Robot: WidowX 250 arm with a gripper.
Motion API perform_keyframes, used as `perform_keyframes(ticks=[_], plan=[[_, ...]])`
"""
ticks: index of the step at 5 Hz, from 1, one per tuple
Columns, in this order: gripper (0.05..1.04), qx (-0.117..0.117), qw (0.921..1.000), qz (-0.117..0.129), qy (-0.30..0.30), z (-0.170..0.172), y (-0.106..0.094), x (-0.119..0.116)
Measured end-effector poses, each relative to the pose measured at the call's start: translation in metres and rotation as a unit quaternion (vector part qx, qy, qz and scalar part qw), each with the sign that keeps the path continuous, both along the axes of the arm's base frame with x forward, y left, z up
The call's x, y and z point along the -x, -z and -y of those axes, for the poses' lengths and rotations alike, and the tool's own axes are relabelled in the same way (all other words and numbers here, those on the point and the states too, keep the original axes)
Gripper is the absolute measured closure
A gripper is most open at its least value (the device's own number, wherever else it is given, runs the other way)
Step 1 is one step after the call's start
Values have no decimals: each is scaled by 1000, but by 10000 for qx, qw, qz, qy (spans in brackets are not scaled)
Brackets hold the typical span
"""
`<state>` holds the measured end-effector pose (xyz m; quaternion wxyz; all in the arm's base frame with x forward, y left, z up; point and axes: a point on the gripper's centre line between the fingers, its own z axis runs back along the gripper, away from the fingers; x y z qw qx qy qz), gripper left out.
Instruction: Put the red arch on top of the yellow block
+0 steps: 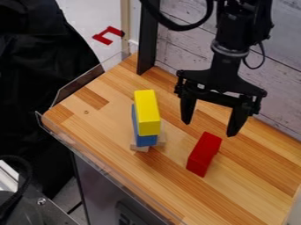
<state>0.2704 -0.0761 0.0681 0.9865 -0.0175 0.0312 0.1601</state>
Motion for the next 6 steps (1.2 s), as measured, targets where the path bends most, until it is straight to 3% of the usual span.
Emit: perform_keyframes(ticks=[1,2,4,5,6], plan=[[85,-38,9998,-180,4,-1,9,5],[85,70,9996,-206,169,3,20,2],[85,337,9983,-35,471,11,25,-1],[85,532,9944,69,909,14,39,-2],[85,607,9904,-89,1241,11,63,-5]])
